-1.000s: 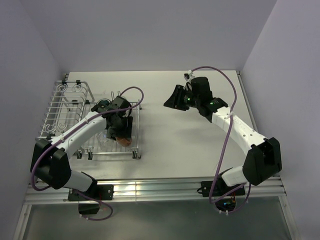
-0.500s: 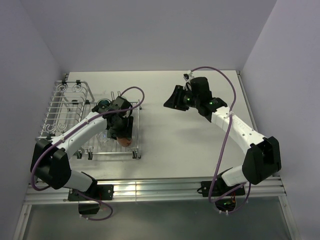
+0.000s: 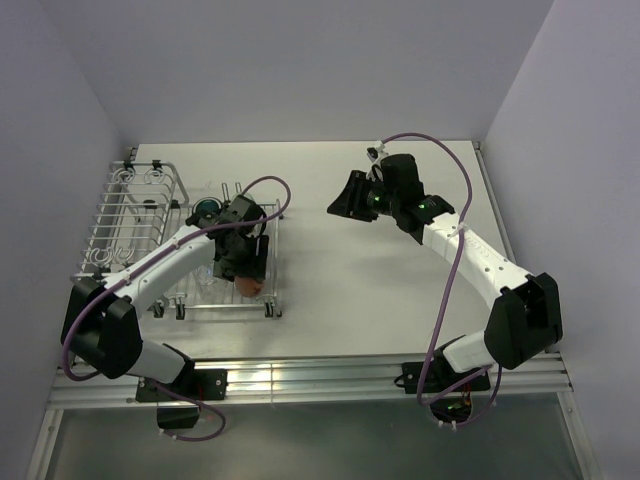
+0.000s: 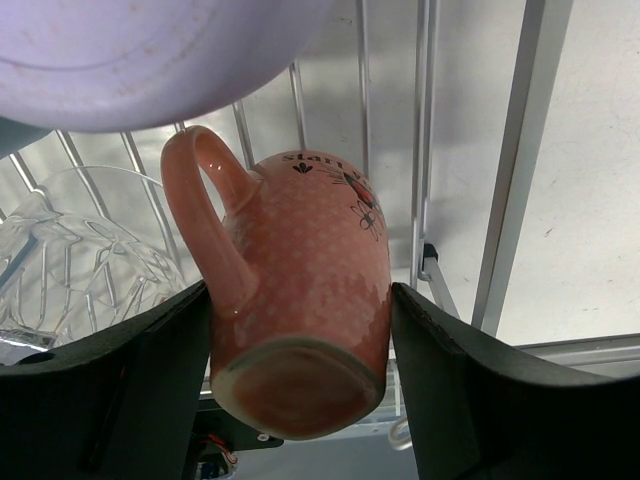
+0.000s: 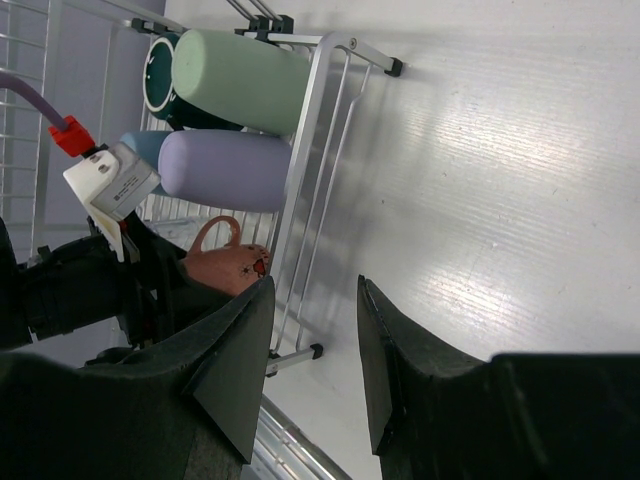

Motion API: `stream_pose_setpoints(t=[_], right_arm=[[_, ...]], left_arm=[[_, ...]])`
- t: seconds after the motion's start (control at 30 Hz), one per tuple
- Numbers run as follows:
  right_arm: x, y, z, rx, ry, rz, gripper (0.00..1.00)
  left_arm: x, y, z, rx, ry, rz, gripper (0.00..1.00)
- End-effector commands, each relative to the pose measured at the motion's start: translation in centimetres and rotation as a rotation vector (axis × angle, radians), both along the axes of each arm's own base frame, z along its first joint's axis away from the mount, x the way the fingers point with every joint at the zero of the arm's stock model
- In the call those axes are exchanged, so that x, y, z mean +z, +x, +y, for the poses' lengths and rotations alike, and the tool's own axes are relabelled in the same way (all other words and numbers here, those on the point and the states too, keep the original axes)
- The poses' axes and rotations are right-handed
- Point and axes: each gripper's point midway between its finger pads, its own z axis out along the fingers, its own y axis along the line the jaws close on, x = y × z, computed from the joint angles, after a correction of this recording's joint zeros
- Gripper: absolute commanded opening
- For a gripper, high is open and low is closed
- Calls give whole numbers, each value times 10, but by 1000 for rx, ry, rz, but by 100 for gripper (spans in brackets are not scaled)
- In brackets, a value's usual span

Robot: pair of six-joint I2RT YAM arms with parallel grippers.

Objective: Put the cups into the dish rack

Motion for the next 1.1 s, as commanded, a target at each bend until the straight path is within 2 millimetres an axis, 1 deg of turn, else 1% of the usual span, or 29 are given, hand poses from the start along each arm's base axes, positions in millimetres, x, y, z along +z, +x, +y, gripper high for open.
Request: stream_pose_setpoints(t=[0.0, 0.2, 0.5, 0.57, 0.6, 0.67, 0.8, 0.87, 0.93, 0.97, 1.07], right_arm=[[7, 6, 0, 4, 6, -47, 46], [7, 6, 1, 6, 6, -48, 46], [8, 5, 0, 4, 8, -50, 46], [8, 6, 0, 3, 7, -53, 46], [8, 6, -1, 1, 7, -52, 46], [10, 6, -1, 1, 7, -56, 46], [16, 6, -3, -10, 3, -72, 46], [21, 5, -5, -18, 2, -83, 46], [26, 5, -8, -35, 3, -94, 46], [29, 5, -9, -40, 3, -103, 47], [42, 3, -13, -58, 6, -131, 47]], left_arm=[[8, 5, -3, 10, -8, -40, 75], [22, 9, -7, 12, -16, -76, 77], [43, 14, -7, 25, -20, -129, 79], [47, 15, -7, 25, -19, -138, 81], [51, 16, -7, 28, -24, -147, 87], [57, 17, -5, 29, -16, -164, 88], [81, 24, -1, 42, -14, -222, 88], [97, 27, 0, 46, -24, -267, 89], [111, 28, 4, 50, -29, -315, 99], [118, 30, 4, 52, -38, -337, 99], [153, 39, 1, 58, -101, -450, 99]])
